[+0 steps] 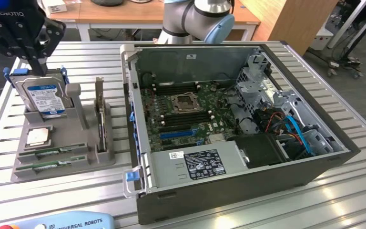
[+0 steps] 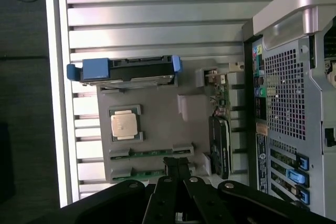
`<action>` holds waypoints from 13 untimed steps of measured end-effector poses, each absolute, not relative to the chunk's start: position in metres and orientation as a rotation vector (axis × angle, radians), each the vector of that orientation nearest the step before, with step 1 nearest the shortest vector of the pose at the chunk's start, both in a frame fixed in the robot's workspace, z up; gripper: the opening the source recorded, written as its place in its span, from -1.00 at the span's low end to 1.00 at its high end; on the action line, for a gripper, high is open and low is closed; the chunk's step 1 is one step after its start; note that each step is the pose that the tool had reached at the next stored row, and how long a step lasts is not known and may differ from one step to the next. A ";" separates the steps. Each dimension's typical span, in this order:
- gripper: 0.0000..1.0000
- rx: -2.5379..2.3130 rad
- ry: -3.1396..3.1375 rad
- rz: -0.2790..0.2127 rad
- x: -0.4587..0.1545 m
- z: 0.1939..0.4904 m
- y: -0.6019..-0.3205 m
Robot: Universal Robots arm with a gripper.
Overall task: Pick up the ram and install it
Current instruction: 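Reach for the ram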
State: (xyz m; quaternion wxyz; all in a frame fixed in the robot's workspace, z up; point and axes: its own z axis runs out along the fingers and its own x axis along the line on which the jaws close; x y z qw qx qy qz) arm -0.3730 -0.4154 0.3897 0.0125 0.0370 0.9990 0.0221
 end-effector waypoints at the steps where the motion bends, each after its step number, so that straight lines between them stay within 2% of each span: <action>1: -0.80 0.115 3.114 0.069 -0.373 0.390 -0.417; 13: -0.80 0.115 3.114 0.069 -0.373 0.390 -0.433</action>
